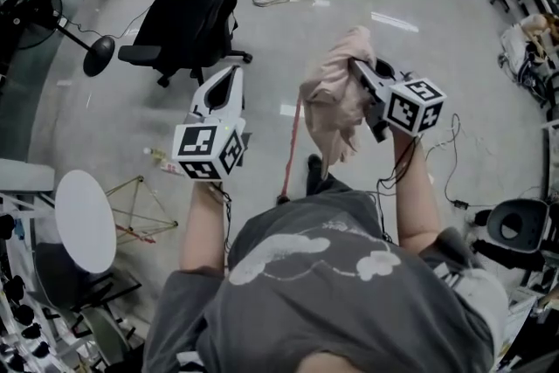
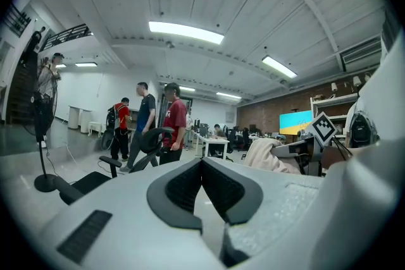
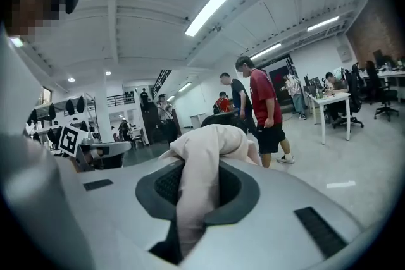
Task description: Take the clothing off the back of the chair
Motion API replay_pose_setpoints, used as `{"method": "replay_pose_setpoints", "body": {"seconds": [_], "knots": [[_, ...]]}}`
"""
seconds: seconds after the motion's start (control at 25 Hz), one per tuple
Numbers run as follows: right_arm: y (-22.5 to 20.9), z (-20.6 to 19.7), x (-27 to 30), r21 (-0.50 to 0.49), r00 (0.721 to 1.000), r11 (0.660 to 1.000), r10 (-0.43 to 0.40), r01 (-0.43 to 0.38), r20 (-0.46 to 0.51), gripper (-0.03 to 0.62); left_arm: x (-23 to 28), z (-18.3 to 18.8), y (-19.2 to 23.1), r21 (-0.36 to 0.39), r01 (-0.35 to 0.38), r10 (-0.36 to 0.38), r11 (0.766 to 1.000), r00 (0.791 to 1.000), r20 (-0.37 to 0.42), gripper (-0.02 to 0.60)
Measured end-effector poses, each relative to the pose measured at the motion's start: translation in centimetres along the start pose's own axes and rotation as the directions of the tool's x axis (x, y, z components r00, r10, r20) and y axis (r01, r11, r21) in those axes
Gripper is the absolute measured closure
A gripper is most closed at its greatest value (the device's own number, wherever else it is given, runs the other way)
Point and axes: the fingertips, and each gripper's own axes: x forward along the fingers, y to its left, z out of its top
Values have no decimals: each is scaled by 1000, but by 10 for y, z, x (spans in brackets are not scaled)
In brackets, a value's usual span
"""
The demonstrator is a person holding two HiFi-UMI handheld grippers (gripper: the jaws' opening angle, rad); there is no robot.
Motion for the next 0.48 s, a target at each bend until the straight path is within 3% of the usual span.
{"method": "replay_pose_setpoints", "body": {"seconds": [0.48], "knots": [[48,11,-2,-72,998,997,34,-30,59,557,-27,-10,1,-6,10,-10,1000,1000,-9,581]]}}
